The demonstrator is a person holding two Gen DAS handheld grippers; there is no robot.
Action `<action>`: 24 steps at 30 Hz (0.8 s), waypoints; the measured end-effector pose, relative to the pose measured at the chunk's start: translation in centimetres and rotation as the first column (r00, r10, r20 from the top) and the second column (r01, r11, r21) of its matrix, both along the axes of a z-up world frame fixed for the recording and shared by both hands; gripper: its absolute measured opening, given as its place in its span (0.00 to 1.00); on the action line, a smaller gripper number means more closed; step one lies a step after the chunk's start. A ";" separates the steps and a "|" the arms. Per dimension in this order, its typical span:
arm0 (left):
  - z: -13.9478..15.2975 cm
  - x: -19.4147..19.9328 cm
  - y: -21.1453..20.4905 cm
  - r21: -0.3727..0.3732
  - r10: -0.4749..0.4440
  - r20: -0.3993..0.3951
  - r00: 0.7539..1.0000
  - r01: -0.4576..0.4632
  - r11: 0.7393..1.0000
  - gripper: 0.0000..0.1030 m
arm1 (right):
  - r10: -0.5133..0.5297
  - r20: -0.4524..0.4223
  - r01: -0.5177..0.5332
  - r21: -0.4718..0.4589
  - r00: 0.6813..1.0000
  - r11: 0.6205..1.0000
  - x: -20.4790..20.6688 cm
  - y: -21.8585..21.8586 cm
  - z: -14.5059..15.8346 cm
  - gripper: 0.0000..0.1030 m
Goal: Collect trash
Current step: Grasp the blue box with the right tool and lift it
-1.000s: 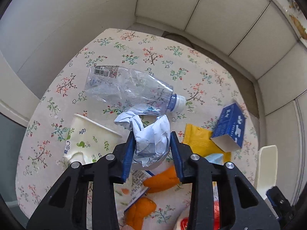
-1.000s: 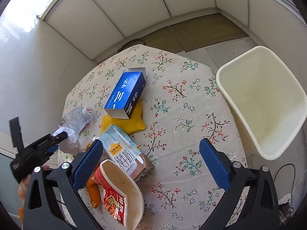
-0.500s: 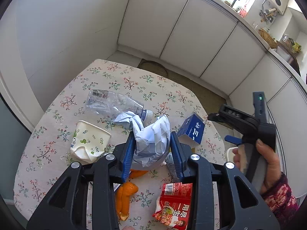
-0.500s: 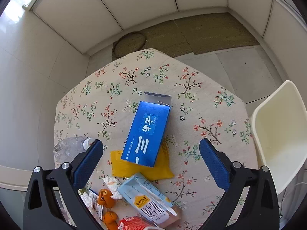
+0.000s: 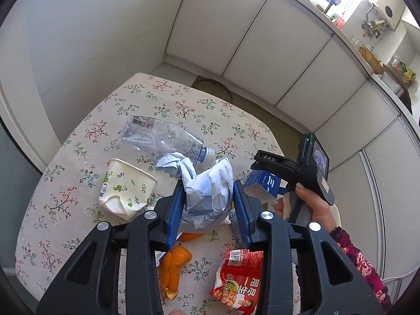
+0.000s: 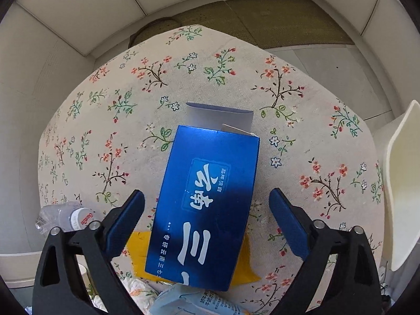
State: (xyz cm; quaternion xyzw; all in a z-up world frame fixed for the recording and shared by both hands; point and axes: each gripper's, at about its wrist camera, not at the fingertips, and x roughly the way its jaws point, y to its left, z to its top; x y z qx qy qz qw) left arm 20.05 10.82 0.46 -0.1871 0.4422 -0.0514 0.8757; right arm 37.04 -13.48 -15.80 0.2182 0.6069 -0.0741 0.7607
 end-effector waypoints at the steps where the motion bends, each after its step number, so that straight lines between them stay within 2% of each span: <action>1: -0.1 0.0 0.0 -0.005 0.001 -0.005 1.000 -0.001 1.000 0.34 | 0.003 -0.005 -0.003 0.007 1.000 1.000 0.0 0.0 -0.3 0.69; 2: -0.2 0.1 0.1 -0.011 0.003 -0.012 1.000 -0.003 1.000 0.34 | 0.005 -0.008 -0.005 0.017 1.000 1.000 0.0 -0.1 -0.5 0.60; 4: -0.5 0.2 0.3 -0.017 0.006 -0.021 1.000 -0.007 1.000 0.34 | 0.011 0.006 -0.011 0.004 1.000 1.000 -0.1 -0.1 -0.3 0.54; 11: -0.1 0.0 0.3 -0.014 0.021 -0.009 1.000 -0.021 1.000 0.34 | 0.019 0.103 -0.020 0.000 0.994 1.000 -1.5 -0.8 2.3 0.54; 17: 0.7 -0.3 -0.3 -0.031 0.024 0.016 1.000 -0.024 0.999 0.34 | 0.017 0.223 -0.017 -0.001 0.975 1.000 -3.6 -2.2 7.2 0.54; 24: 1.7 -0.6 -2.2 -0.019 -0.001 0.054 0.999 0.002 1.000 0.34 | -0.007 0.349 0.015 -0.020 0.937 1.000 -6.6 -5.6 13.0 0.54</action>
